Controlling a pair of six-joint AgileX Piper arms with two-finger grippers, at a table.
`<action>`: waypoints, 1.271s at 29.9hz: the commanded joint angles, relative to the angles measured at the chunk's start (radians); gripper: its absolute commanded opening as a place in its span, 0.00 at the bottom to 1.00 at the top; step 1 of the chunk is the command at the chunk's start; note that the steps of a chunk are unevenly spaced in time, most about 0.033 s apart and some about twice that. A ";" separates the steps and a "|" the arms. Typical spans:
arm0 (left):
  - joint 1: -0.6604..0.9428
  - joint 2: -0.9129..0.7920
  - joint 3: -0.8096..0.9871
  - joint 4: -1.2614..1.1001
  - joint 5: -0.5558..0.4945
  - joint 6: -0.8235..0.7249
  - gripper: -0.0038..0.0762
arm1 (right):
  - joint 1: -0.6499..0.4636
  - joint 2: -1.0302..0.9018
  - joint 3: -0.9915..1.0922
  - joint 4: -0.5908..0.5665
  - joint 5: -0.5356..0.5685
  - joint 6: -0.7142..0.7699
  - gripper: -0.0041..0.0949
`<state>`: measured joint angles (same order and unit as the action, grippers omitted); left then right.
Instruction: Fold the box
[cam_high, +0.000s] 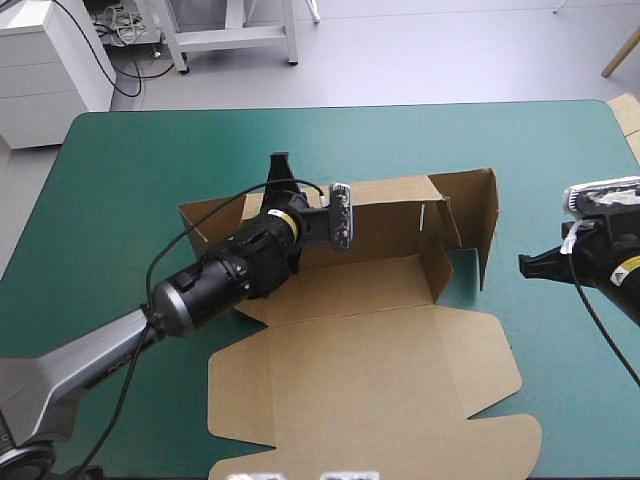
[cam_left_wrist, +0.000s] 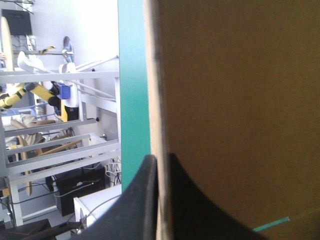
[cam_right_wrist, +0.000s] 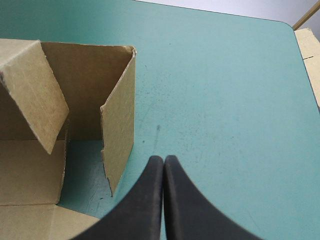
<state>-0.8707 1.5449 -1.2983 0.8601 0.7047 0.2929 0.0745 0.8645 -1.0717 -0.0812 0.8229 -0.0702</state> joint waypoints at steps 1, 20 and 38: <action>-0.011 -0.078 0.097 0.128 -0.099 -0.122 0.04 | -0.009 -0.010 -0.026 -0.015 -0.072 0.000 0.02; -0.011 -0.129 0.370 0.381 -0.189 -0.443 0.04 | -0.009 -0.006 -0.060 0.018 -0.074 0.009 0.08; -0.011 -0.127 0.370 0.389 -0.188 -0.482 0.04 | -0.009 0.300 -0.556 0.058 0.041 0.000 0.77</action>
<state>-0.8813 1.4222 -0.9392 1.3328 0.4703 -0.1642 0.0745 1.1044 -1.5276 -0.0254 0.8936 -0.0631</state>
